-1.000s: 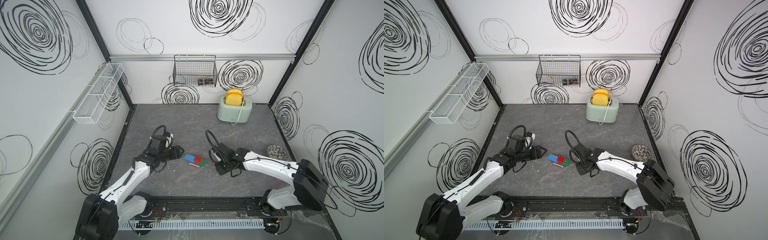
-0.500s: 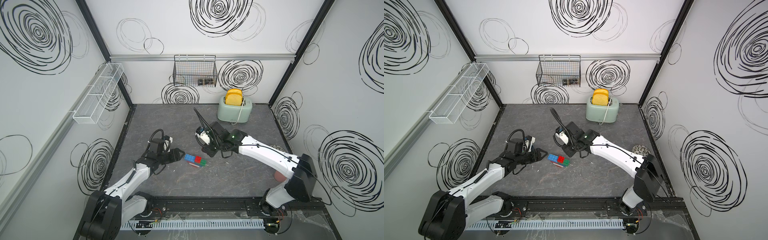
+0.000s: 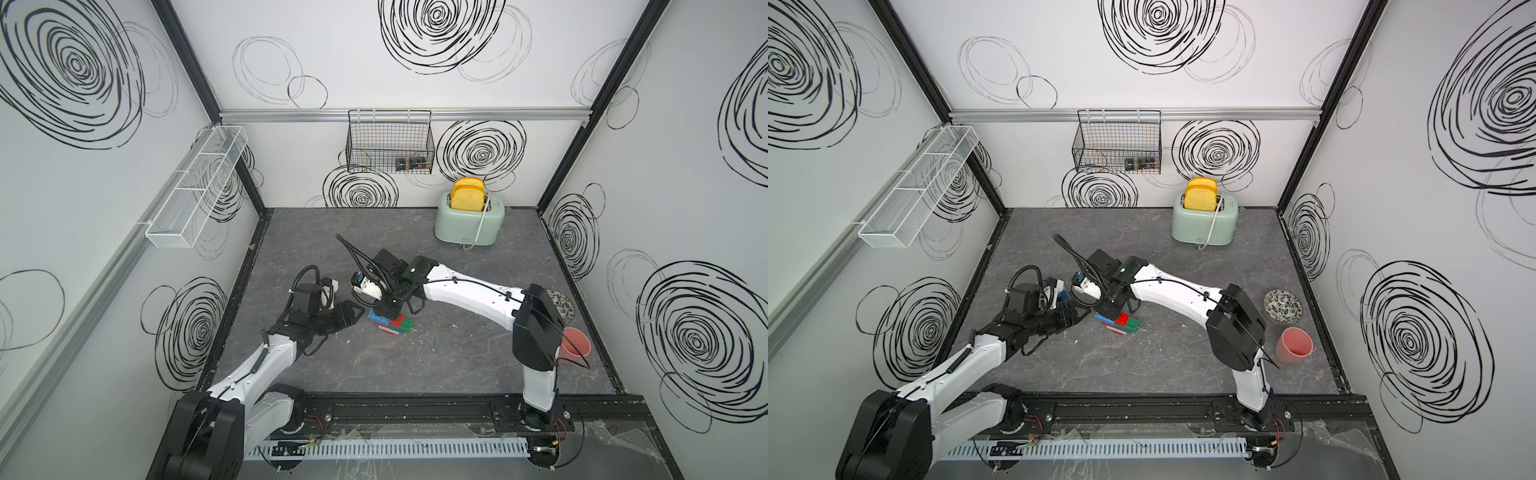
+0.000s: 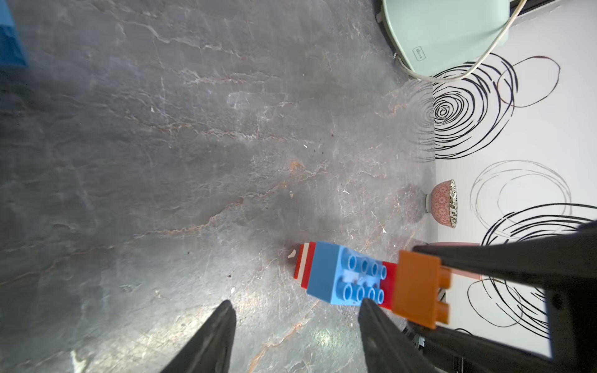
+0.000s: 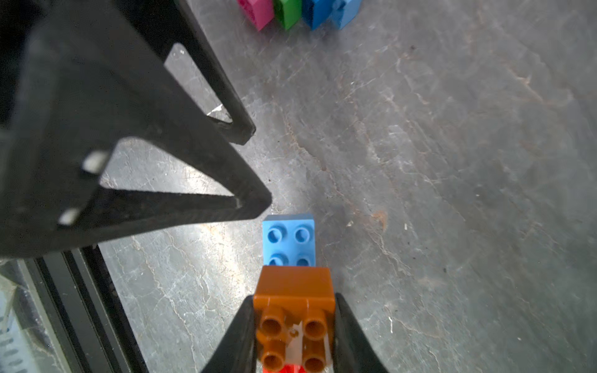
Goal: Assemble a heart with lego
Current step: Assemble the lego brick with the lego brick.
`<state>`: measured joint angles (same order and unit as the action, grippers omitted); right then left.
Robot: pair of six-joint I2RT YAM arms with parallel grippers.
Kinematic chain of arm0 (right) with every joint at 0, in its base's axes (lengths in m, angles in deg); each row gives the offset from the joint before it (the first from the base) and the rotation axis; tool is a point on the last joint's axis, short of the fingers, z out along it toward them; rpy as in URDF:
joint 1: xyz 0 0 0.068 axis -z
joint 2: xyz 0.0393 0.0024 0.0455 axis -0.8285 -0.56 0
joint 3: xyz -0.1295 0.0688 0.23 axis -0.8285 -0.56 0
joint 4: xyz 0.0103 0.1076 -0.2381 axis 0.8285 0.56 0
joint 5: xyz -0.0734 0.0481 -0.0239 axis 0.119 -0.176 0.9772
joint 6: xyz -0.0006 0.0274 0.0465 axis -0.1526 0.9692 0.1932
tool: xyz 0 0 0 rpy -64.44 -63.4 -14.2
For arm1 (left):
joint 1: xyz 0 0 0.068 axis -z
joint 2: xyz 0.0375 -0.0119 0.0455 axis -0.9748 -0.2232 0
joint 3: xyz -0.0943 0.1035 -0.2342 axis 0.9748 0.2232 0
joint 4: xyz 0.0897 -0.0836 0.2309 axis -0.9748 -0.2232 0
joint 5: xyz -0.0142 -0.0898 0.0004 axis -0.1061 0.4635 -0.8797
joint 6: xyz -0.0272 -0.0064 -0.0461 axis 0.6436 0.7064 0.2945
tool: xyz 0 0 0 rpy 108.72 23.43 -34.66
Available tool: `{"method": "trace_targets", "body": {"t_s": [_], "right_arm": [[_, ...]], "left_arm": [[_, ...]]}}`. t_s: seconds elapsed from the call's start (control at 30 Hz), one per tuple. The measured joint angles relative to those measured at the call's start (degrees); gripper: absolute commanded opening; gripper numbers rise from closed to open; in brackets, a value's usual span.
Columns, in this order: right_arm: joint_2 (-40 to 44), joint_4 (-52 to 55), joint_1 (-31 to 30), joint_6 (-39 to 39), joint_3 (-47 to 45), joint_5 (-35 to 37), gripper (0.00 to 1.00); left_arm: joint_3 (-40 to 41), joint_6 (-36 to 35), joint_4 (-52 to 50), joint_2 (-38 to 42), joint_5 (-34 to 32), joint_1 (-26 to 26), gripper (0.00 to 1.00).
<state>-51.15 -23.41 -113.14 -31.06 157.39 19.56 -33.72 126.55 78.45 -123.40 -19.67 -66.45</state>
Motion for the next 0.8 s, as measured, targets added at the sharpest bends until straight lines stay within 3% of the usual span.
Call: {"method": "trace_targets", "body": {"t_s": [0.47, 0.8], "right_arm": [[-1.81, 3.1, -0.48, -1.01, 1.11, 3.52, 0.31], [-0.81, 2.73, 0.76, 1.42, 1.11, -0.26, 0.3]], "left_arm": [[0.11, 0.63, 1.11, -0.02, 1.2, -1.09, 0.66], [3.08, 3.65, 7.91, -0.24, 4.59, -0.2, 0.69]]}}
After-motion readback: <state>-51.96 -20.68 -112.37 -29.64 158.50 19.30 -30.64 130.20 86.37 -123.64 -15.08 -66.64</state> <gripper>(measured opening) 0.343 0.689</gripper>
